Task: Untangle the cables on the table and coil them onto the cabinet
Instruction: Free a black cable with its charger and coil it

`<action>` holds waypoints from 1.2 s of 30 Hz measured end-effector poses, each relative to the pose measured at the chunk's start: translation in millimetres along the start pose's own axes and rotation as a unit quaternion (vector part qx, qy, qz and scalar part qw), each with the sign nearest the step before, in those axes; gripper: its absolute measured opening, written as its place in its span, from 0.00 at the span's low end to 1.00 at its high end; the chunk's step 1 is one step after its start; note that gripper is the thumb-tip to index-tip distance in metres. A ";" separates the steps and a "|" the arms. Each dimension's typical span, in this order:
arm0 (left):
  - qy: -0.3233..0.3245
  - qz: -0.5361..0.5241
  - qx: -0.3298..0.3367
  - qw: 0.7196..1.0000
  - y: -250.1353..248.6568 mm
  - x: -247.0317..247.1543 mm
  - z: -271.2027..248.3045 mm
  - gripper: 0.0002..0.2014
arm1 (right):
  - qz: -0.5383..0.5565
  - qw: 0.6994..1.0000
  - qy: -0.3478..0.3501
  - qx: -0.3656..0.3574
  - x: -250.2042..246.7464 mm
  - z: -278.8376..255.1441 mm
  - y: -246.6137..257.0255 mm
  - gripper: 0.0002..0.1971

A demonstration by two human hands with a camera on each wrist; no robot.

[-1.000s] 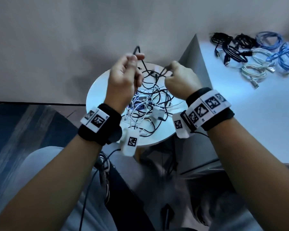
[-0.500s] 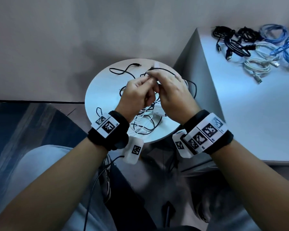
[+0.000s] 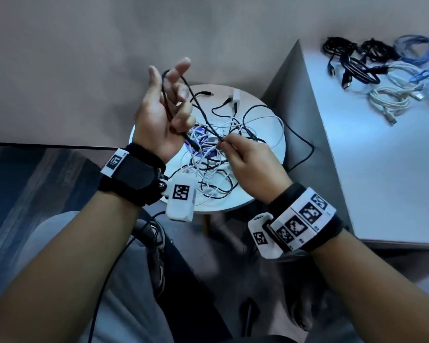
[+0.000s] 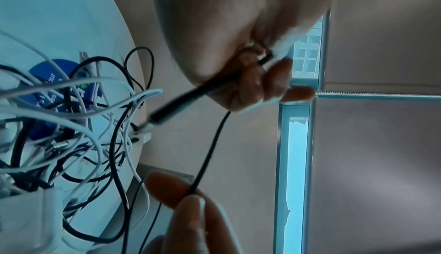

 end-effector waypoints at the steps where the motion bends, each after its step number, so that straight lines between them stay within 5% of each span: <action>1: -0.005 0.000 -0.001 1.000 -1.9 -3.8 0.0 0.27 | -0.018 1.000 0.007 0.004 3.2 -0.3 1.1 0.11; 5: -0.015 -0.006 -0.002 1.000 -4.9 -12.3 -0.8 0.23 | -0.042 0.997 0.063 0.006 16.0 -3.8 6.3 0.15; 8: -0.036 0.110 0.016 0.993 1.4 -11.2 -2.5 0.18 | -0.147 0.983 0.080 -0.078 22.6 -13.0 20.6 0.13; 11: 0.008 0.301 0.031 0.953 15.4 3.7 -9.9 0.14 | -0.181 0.972 0.038 -0.148 12.2 -18.6 39.0 0.13; 14: 0.104 0.406 -0.032 0.908 37.4 21.0 -22.0 0.13 | -0.055 0.988 -0.043 -0.140 -16.9 -13.7 44.1 0.07; 17: 0.152 0.363 -0.083 0.916 47.3 27.7 -29.0 0.16 | 0.059 0.987 -0.096 -0.110 -43.4 -5.2 37.1 0.08; 22: 0.170 0.144 -0.162 0.961 53.1 30.0 -31.1 0.20 | 0.082 0.979 -0.158 -0.101 -59.1 0.4 25.2 0.05; 28: 0.153 0.021 -0.172 0.973 52.9 31.6 -32.1 0.20 | 0.196 0.975 -0.101 -0.015 -40.5 8.6 8.5 0.10; 33: 0.179 -0.036 -0.192 0.964 56.3 38.1 -37.4 0.19 | 0.350 0.932 -0.065 0.065 -30.7 11.9 -3.9 0.14; 36: 0.168 -0.049 -0.197 0.965 55.0 37.9 -36.5 0.21 | 0.309 0.947 -0.048 0.071 -23.2 10.6 -8.5 0.15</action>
Point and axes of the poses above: each hand's wrist, its own z-axis towards the middle knuckle, its own x-axis out of the palm, y = z × x, the point moved 8 cm from there along z, towards the middle knuckle
